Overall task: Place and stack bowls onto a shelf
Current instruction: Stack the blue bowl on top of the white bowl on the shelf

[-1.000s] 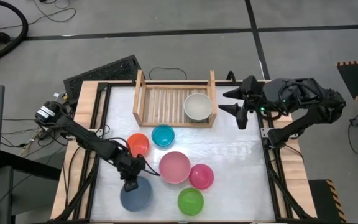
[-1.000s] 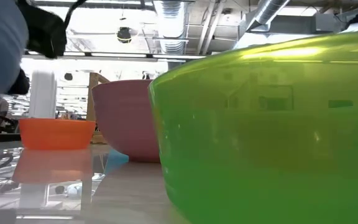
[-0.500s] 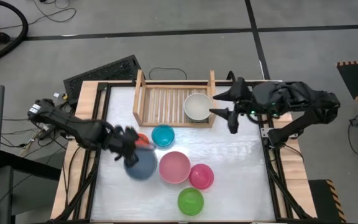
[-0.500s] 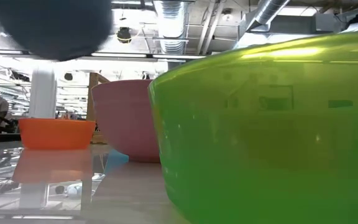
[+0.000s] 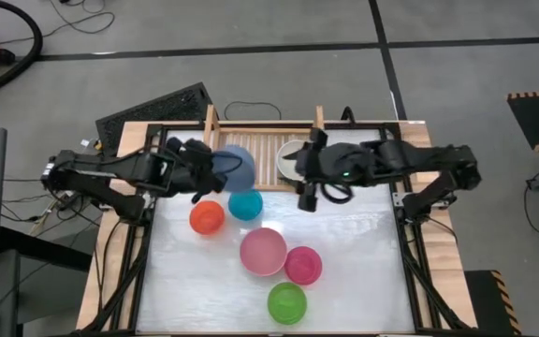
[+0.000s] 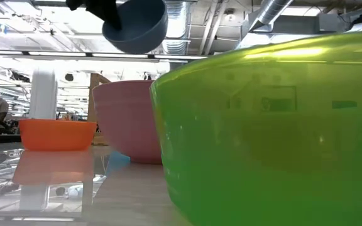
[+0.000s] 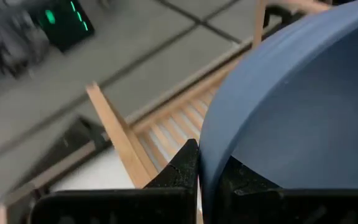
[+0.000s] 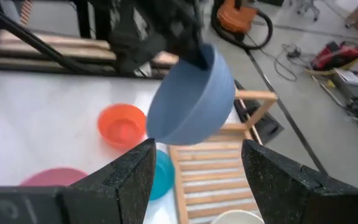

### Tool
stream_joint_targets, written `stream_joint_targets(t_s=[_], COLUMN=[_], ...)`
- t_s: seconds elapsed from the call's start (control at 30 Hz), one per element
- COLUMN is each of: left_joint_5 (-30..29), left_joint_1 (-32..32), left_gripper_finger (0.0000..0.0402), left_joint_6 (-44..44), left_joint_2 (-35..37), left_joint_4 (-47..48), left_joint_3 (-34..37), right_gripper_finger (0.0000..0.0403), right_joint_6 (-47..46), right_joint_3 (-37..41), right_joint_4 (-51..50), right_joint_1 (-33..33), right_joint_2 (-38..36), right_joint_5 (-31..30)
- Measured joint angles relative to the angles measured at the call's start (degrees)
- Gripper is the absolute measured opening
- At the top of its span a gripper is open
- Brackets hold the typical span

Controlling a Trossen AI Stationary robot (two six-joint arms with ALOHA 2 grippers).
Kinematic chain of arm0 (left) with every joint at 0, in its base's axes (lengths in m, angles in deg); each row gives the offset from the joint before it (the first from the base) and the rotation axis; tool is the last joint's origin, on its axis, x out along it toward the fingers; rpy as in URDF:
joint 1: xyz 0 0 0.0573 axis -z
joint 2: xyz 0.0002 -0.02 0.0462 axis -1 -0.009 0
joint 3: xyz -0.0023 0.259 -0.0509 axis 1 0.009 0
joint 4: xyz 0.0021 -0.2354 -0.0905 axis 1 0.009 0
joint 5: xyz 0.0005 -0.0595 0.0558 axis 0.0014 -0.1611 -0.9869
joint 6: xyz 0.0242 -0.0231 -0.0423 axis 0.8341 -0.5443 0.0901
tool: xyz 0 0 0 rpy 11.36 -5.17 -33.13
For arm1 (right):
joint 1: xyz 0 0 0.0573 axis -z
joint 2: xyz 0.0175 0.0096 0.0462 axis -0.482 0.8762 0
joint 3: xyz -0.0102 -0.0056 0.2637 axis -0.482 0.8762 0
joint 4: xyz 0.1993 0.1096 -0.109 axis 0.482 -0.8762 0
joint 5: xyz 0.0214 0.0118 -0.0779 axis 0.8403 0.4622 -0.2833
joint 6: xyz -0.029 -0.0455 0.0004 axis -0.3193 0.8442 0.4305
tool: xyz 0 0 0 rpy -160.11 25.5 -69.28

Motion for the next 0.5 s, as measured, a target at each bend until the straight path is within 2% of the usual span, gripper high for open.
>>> stream_joint_targets(t_s=[0.1, 0.2, 0.33, 0.5], left_joint_5=[-1.3, -3.1, -7.4, -7.0], left_joint_1=[-1.5, -2.9, -3.0, -2.9], left_gripper_finger=[0.0000, 0.0000, 0.0000, 0.0000], left_joint_6=[7.4, 9.5, 15.7, 22.0], left_joint_2=[-0.5, -1.0, -1.7, -2.3], left_joint_4=[-5.9, -10.4, -14.4, -20.9], left_joint_3=[0.0, -0.1, 0.0, 0.0], right_gripper_finger=[0.0265, 0.0265, 0.0265, 0.0265], right_joint_6=[1.9, 2.5, -1.5, -5.1], right_joint_3=[0.0, 0.0, 0.0, 0.0], right_joint_4=[0.3, 2.7, 6.1, 10.3], right_joint_1=[0.5, 0.4, 0.3, 0.5], right_joint_2=[2.2, 4.1, 5.6, 6.2], right_joint_5=[-0.5, -1.3, -5.9, -10.3])
